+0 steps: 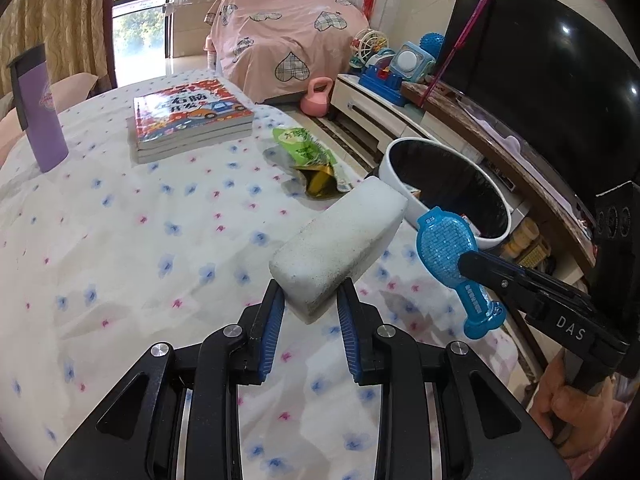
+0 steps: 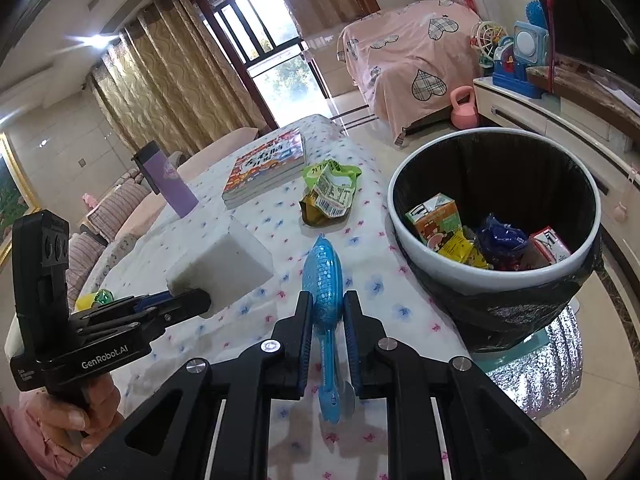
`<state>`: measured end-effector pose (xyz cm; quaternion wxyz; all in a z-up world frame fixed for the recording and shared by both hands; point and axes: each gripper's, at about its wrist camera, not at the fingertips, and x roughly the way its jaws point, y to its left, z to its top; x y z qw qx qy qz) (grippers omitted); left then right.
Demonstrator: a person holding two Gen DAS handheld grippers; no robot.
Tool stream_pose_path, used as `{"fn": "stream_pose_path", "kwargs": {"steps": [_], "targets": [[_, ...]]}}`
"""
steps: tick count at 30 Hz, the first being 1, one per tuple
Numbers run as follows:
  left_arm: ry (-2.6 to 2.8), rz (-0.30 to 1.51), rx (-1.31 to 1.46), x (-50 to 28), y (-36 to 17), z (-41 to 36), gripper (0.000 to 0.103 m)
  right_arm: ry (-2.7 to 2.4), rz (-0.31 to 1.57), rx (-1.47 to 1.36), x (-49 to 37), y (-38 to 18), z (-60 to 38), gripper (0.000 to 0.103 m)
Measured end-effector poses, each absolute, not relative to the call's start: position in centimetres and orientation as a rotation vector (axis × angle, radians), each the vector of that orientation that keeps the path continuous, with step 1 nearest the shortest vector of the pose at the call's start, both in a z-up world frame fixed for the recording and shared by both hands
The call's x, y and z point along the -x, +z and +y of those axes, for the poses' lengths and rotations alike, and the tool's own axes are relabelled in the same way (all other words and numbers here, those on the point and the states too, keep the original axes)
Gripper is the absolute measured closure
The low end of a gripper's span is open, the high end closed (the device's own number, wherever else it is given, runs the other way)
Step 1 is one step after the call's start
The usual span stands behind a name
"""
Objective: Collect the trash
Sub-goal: 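Carry the foam block and hairbrush over the bin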
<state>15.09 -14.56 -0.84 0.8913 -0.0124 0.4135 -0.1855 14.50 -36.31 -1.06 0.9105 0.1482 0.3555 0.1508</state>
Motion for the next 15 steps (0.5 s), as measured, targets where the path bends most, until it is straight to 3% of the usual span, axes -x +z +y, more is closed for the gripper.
{"fn": "stream_pose_path", "kwargs": {"steps": [15], "targets": [[-0.454, 0.83, -0.02, -16.1, 0.8, -19.6, 0.077, 0.229, 0.67, -0.333, -14.1, 0.9, -41.2, 0.088]]}}
